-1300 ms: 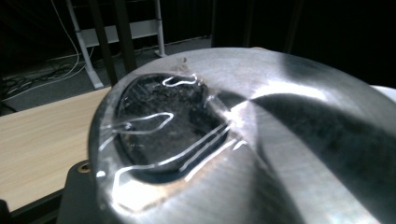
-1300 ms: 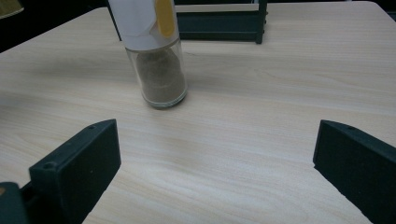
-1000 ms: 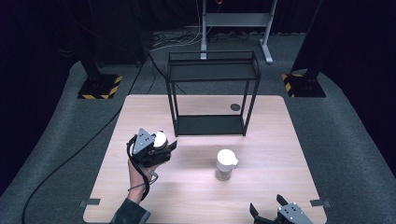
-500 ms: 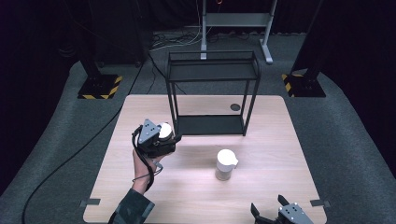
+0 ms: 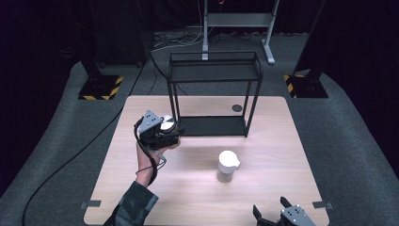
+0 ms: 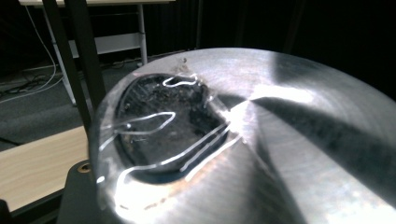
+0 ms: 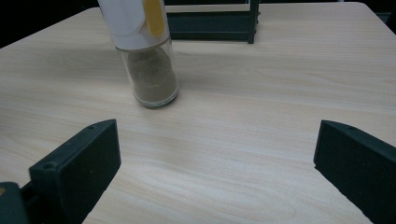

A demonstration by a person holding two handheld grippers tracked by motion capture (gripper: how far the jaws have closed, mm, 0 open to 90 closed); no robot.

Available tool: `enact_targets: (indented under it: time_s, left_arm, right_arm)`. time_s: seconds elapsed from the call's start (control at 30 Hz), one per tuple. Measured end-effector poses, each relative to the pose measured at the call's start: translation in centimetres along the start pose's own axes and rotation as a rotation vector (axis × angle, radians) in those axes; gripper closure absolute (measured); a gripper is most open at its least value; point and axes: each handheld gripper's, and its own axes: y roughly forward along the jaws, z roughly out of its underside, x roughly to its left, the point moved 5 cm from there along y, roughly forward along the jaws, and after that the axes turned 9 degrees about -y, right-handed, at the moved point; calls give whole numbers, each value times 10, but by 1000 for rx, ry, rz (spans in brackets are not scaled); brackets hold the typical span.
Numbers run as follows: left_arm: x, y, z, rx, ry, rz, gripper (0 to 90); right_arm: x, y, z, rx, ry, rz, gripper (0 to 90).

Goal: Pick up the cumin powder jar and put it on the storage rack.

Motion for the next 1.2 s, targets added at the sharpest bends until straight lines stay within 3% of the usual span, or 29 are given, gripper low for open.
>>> enact_targets:
  time_s: [0.3,1.2]
  left_arm:
    - [-6,8,-20,-4,31,7,323]
    - [-18,19,-64,-29,54,34,323]
  right_arm:
    - [0,0,0,0,-2,4,0]
    - [-4,-2,2,-5,4,10,0]
